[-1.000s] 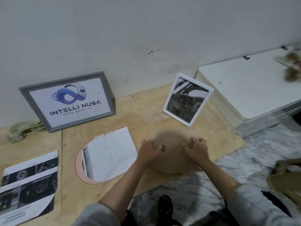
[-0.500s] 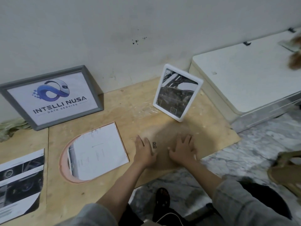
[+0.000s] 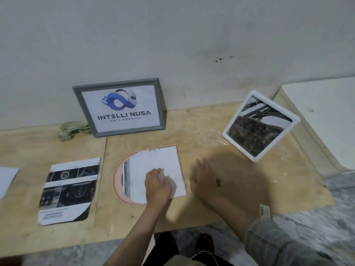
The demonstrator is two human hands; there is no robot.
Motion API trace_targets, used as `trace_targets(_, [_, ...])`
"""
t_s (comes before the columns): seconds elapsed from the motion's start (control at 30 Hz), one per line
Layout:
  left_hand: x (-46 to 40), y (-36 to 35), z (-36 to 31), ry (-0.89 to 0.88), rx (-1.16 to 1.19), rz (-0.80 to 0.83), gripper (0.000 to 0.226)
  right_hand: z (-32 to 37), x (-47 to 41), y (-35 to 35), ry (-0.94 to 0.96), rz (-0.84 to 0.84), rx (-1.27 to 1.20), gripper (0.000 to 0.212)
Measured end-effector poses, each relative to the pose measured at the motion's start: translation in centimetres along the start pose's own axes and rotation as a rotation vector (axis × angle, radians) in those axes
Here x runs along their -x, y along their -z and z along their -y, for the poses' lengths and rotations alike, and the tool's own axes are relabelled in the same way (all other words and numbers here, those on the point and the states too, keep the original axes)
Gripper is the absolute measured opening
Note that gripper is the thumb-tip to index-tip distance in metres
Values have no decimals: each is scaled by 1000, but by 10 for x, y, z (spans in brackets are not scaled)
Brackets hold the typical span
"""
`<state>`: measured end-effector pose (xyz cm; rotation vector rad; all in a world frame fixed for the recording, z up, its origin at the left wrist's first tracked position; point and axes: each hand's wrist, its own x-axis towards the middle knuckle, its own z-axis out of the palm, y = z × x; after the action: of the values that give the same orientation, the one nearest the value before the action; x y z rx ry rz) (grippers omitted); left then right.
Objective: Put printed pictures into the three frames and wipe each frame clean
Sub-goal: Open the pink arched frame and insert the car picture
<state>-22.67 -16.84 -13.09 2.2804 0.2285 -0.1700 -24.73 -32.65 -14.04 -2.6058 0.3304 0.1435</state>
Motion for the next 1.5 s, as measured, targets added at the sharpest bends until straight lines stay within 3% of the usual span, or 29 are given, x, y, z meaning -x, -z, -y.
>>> trace_targets(0.2, [-31,54,43,204,-99,-86,44,53,-13,-48,133,82,91,73])
trace_targets(0.33, [-44,68,59,215,-155,6,37,62,-18,-67,60,181,223,73])
trace_targets(0.67, [-52,69,64,129,-239,96,37,61,-20,-83,31,92,262,71])
trace_targets(0.9, [-44,73,54,73,-34,-81,31,59,-21,-86,9,78,227,69])
trace_targets(1.03, [-41,80,44,146,130,-126,44,55,-22,-88,29,86,219,69])
trace_targets(1.13, [-38,87,41,147,205,-114,40,53,-19,-83,49,75,118,77])
trace_targets(1.23, [-38,91,40,200,262,-147,39,56,-17,-70,-24,-19,-180,84])
trace_targets(1.37, [-31,99,38,200,318,-212,43,78,-13,-41,-47,-137,-530,70])
trace_targets(1.5, [-24,108,40,277,369,-296,33,100,-25,-30,19,-190,-549,59])
